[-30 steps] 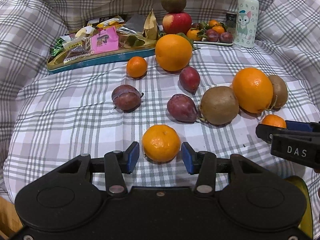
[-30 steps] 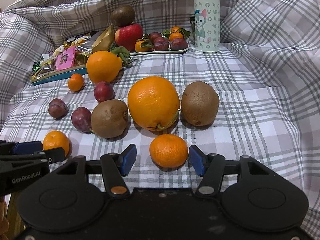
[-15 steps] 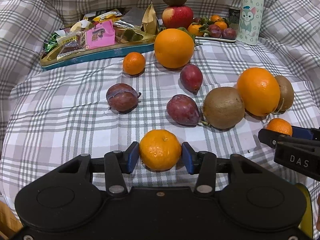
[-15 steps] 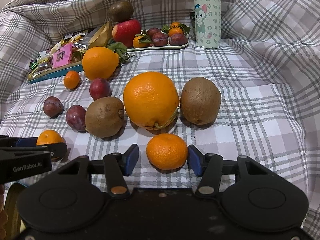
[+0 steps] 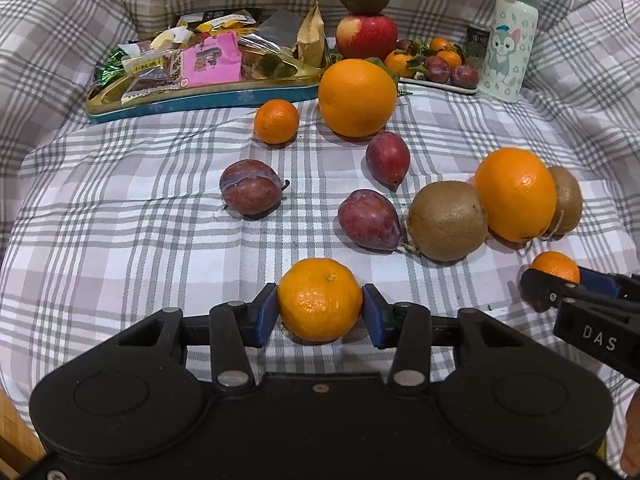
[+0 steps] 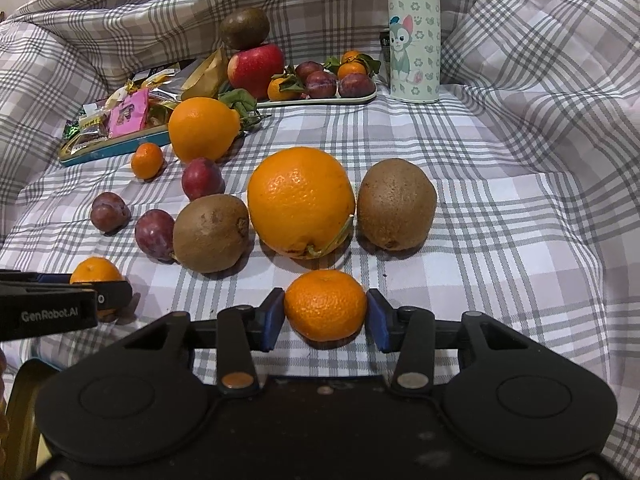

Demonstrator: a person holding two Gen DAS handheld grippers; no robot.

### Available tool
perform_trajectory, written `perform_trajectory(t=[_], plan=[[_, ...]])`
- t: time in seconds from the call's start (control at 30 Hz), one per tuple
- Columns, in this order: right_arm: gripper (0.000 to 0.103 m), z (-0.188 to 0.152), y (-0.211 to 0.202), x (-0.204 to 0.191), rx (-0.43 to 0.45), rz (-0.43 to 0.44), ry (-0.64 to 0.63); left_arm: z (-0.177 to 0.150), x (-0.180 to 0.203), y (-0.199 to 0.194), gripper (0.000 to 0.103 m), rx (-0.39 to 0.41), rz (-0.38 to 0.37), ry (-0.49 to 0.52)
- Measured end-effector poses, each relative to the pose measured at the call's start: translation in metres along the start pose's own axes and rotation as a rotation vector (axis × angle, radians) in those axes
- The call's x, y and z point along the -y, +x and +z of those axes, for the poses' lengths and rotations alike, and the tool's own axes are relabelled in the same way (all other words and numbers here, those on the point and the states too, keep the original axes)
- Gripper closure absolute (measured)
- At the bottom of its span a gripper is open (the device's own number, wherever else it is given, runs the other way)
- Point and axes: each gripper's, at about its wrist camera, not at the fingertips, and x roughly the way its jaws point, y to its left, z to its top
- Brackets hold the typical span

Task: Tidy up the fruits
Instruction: 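Carry the tangerine in the left tool over the tray while the right tool carries its tangerine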

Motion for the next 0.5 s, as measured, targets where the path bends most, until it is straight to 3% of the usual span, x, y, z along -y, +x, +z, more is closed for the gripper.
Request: perform_trajectory(t=[0.5], plan=[[0.057, -0.016, -0.05, -0.007, 0.052, 0.033, -0.011, -0.021, -0.007, -0.058, 0.051, 0.047, 0.0, -0.004]])
